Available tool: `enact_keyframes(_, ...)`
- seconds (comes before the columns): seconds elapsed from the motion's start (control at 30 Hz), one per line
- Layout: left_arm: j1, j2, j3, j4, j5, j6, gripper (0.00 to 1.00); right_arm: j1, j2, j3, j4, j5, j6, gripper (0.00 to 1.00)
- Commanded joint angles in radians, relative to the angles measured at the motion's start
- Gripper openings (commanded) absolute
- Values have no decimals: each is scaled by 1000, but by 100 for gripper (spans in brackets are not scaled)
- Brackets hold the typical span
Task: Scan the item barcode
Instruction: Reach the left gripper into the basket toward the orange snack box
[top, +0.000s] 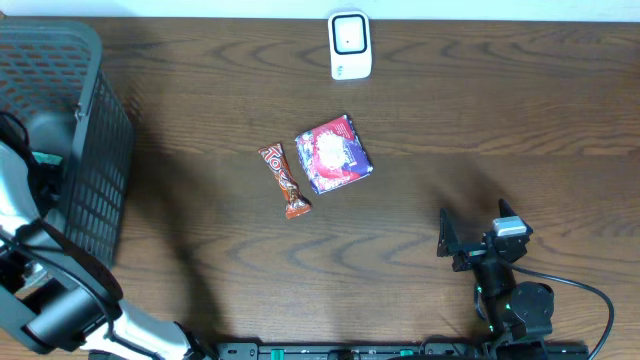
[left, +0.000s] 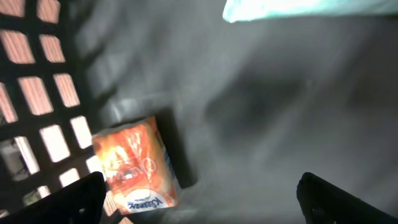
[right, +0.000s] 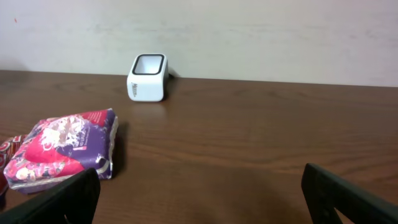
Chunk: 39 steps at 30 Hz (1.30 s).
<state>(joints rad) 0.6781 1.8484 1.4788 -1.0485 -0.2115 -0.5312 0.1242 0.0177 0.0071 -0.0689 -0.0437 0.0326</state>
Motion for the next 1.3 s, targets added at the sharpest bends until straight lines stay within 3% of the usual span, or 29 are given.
enact_keyframes(0.0,2,23,-43,-4,9,-32,98,7,-3,-2,-3,9,-12,99)
enact_keyframes(0.5,95,27,-233,117,-16,-27,100,7,-3,-2,-3,9,-12,99)
enact_keyframes(0.7,134,27,-254,119,28,-19,71,7,-3,-2,-3,9,-12,99)
enact_keyframes(0.83,132,27,-254,119,65,-13,14,7,-3,-2,-3,9,-12,99)
enact_keyframes(0.87,132,26,-254,119,78,-13,8,7,-3,-2,-3,9,-12,99)
enact_keyframes(1.07,132,18,-231,114,187,40,7,7,-3,-2,-3,9,-12,99)
enact_keyframes(1.27,132,-89,-136,116,444,66,7,7,-3,-2,-3,9,-12,99)
